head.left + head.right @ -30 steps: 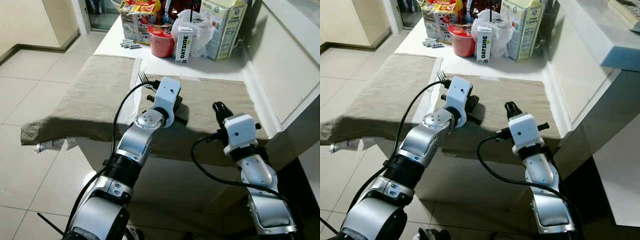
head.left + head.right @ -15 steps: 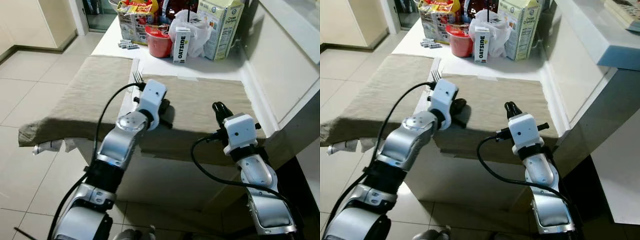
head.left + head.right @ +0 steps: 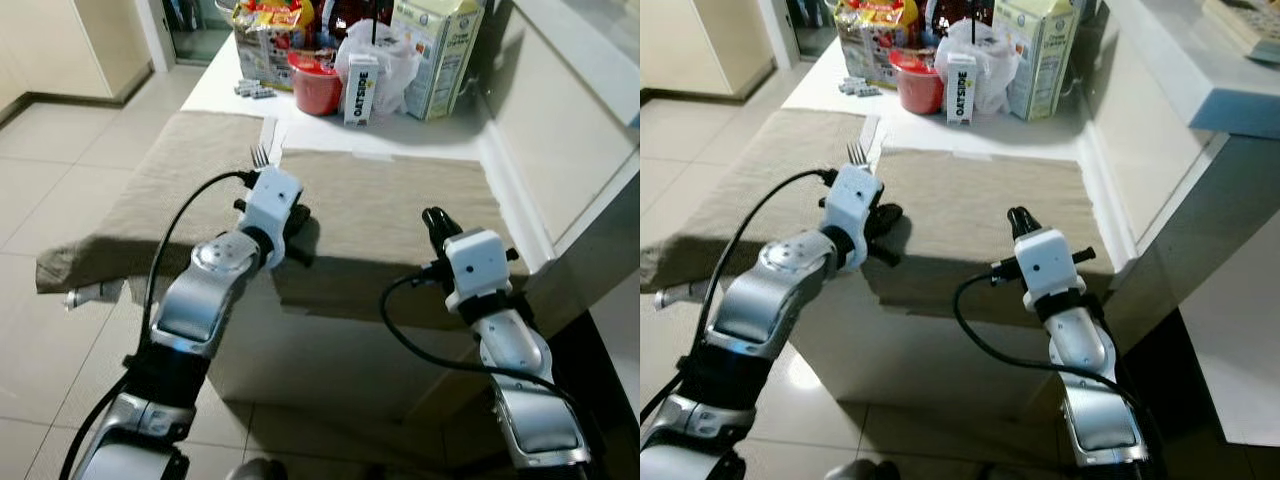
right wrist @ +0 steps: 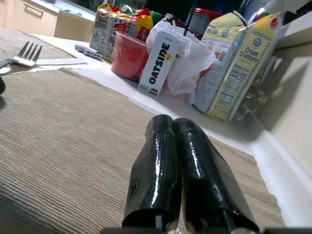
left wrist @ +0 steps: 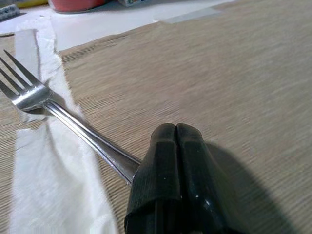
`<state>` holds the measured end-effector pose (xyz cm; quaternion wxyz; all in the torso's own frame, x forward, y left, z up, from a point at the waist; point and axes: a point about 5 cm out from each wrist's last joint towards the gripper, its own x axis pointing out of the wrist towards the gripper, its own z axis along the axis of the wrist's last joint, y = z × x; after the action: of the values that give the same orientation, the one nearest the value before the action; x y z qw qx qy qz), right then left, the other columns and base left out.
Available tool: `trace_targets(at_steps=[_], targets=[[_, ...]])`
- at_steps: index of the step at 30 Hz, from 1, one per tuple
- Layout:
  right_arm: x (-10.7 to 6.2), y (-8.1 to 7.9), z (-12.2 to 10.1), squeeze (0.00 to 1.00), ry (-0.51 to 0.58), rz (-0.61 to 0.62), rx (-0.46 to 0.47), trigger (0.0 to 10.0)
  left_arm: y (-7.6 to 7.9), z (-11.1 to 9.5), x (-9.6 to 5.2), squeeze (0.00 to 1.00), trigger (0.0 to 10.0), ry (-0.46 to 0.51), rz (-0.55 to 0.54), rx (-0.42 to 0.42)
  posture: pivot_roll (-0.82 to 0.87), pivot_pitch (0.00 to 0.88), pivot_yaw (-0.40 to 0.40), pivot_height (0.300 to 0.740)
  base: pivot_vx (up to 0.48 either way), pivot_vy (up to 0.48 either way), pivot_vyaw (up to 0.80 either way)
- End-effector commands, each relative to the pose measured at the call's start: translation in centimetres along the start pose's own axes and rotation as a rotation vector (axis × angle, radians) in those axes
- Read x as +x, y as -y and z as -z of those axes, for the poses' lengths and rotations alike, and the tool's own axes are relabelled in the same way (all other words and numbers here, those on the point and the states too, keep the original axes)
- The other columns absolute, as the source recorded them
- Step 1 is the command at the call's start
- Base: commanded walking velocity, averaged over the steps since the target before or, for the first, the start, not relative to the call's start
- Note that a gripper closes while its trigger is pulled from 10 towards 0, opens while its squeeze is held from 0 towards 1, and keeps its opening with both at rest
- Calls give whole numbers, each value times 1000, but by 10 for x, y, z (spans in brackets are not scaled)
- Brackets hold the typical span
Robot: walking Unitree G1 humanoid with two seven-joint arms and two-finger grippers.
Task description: Setting the table
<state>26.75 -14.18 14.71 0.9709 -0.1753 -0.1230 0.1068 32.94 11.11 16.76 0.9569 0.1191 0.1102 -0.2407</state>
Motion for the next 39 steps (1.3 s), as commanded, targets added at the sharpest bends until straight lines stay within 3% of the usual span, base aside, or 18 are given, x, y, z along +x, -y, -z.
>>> trace_targets(at_steps=[1, 7, 16, 18, 21, 23, 28, 29, 30, 34, 35, 37, 39], targets=[[2, 1, 1, 0, -4, -6, 2, 10000, 2, 11, -3, 0, 10000, -59, 22, 7, -29, 69, -14, 740, 0, 0, 0], [3, 1, 2, 0, -5, -11, -1, 10000, 1, 11, -12, 0, 10000, -62, 35, 31, -22, 64, -18, 740, 0, 0, 0], [6, 0, 3, 0, -6, -17, -3, 10000, 6, -23, -15, 0, 10000, 108, 45, -16, -16, 58, -24, 740, 0, 0, 0], [6, 0, 4, 0, -7, -16, -5, 10000, 2, -42, -17, 0, 10000, 224, 20, -34, -14, 57, -26, 740, 0, 0, 0], [6, 0, 4, 0, -7, -16, -5, 10000, -1, -50, -17, 0, 10000, 268, 1, -37, -14, 57, -26, 740, 0, 0, 0], [6, -1, 4, 0, -4, -16, -4, 10000, -11, -70, -19, 0, 10000, 349, -61, -47, -14, 57, -26, 740, 0, 0, 0], [8, 1, 4, 0, -4, -7, -1, 10000, -24, -75, -26, 0, 10000, 348, -147, -21, -16, 57, -28, 740, 0, 0, 0], [10, 1, 4, 0, -4, -2, 4, 10000, -27, -73, -28, 831, 10000, 345, -165, -17, -16, 57, -28, 740, 0, 0, 0], [15, 3, 3, 0, -4, 14, 29, 10000, -34, -67, -32, 1000, 10000, 326, -200, -4, -16, 57, -28, 740, 0, 0, 0], [28, 0, 0, 0, -9, 33, 113, 10000, -55, -52, -46, 1000, 10000, 289, -298, 8, 0, 55, -30, 740, 0, 0, 0], [36, -7, -4, 0, -5, 7, 175, 10000, -67, -42, -56, 1000, 10000, 266, -356, 6, 18, 53, -33, 740, 0, 0, 0], [40, -10, -6, 0, -5, -10, 214, 10000, -73, -37, -62, 1000, 10000, 252, -389, 7, 31, 52, -34, 740, 0, 0, 0], [52, -13, -10, 0, -14, -14, 311, 10000, -83, -24, -73, 1000, 10000, 215, -455, -2, 43, 51, -38, 740, 0, 0, 0]])
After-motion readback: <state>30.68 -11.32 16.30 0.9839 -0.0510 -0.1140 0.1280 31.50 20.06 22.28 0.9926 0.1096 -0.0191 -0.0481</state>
